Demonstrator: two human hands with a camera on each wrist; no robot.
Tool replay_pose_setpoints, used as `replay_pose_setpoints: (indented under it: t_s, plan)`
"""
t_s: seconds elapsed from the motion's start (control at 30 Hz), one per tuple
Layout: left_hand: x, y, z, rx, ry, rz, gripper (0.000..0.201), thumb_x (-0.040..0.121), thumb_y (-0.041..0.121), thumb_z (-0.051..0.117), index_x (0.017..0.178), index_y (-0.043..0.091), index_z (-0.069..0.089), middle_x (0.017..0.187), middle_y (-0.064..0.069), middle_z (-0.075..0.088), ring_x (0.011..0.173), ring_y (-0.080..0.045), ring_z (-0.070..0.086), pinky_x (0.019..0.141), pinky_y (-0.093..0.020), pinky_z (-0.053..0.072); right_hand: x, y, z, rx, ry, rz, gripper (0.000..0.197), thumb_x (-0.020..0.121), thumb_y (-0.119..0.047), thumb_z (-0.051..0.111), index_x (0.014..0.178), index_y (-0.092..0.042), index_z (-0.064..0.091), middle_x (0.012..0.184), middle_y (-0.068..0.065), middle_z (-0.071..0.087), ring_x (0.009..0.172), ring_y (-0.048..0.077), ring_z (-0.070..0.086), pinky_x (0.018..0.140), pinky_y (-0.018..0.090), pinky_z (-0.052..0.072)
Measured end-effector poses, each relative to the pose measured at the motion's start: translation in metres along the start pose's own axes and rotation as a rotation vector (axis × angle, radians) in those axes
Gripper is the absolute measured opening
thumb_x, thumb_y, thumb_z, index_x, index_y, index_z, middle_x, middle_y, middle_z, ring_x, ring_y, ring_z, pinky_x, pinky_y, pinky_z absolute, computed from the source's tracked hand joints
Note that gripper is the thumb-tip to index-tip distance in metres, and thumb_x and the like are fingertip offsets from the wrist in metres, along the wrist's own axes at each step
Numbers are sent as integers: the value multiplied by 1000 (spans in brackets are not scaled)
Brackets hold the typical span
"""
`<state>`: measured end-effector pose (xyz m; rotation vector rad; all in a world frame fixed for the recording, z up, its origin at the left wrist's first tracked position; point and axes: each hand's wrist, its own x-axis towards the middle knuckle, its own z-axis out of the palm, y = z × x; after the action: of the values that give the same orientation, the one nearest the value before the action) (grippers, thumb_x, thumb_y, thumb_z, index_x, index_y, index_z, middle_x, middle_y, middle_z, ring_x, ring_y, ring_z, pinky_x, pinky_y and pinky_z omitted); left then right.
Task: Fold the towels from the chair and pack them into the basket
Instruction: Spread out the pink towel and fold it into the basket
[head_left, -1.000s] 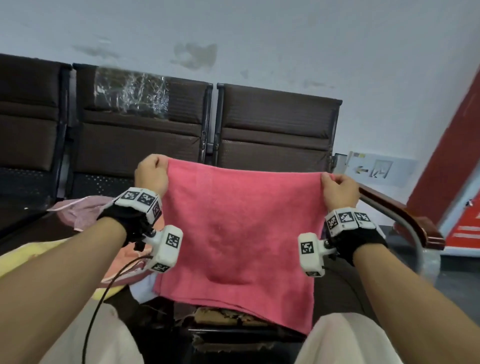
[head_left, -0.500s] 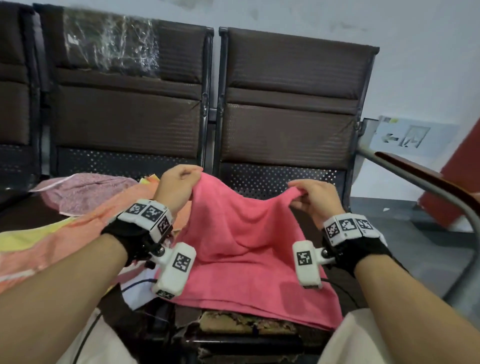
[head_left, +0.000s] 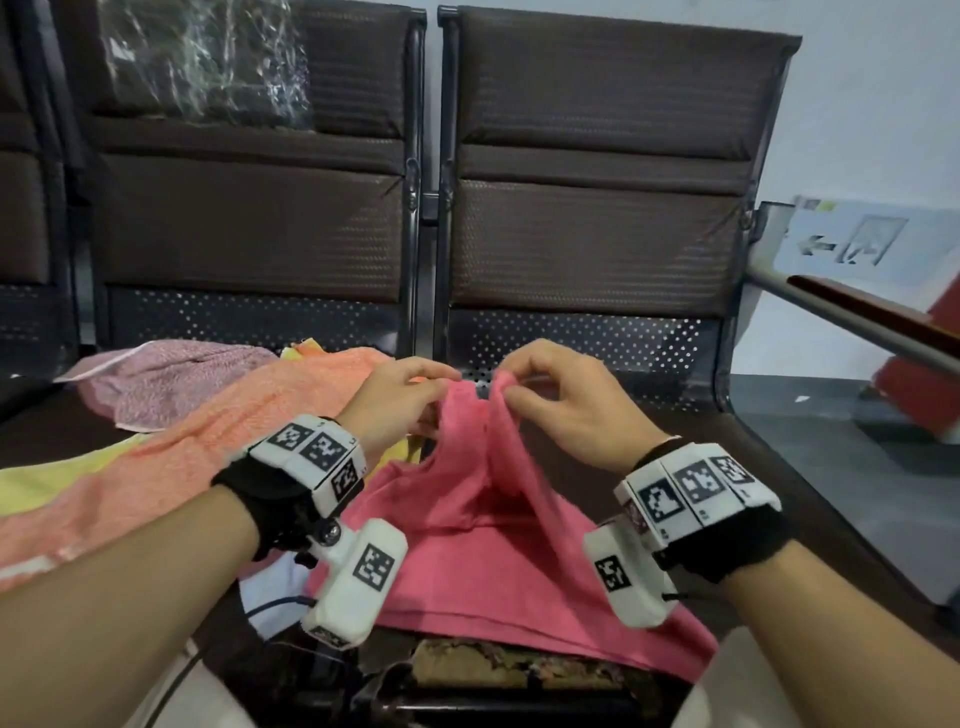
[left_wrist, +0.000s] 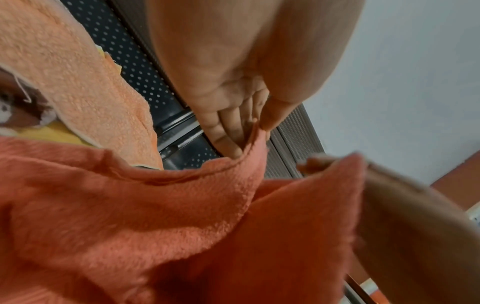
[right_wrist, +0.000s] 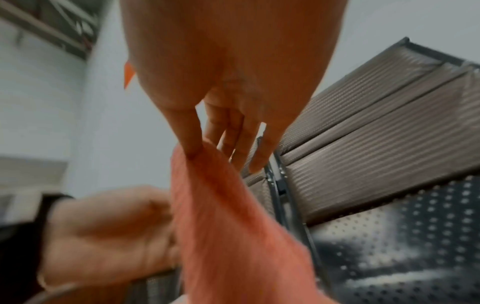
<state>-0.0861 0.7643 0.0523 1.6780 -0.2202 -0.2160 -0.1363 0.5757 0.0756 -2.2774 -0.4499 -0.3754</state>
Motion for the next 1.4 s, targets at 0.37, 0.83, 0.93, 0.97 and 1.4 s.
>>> replay_pose_setpoints:
  t_s: [0.37,0.83,0.93,0.97,1.4]
  plan:
    - [-20,6,18,-54,-181,-11,18,95,13,52,110,3,56,81,-11,66,65,-13,66,61,-23,56,-5,4,6,45,74,145,14,74,-29,80,76,-18,72,71,-6,69,64,0,59,62,16,48]
    - [-29,8,16,-114,-268,-87,8,94,10,51,99,10,58,87,-17,50,75,-25,47,64,-28,48,-7,8,13,145,28,190,15,77,-33,76,72,-21,68,61,-8,65,57,0,58,58,19,46]
    - [-30,7,15,-132,-274,-76,7,93,11,54,97,9,59,78,-13,48,65,-20,44,60,-26,43,-8,7,14,165,16,190,14,78,-31,76,73,-19,68,62,-7,65,58,4,59,59,23,48]
    - [-31,6,14,-134,-275,-68,8,93,12,54,98,8,59,73,-10,47,62,-17,42,59,-26,41,-9,7,15,172,14,189,14,79,-30,75,73,-19,68,62,-7,65,59,4,59,60,23,48]
    - [-32,16,2,-26,147,178,26,92,3,39,79,16,58,70,4,52,61,-6,45,57,-21,36,-20,8,-2,-293,-303,164,55,94,-57,35,62,-17,55,63,-3,60,65,14,57,69,32,44]
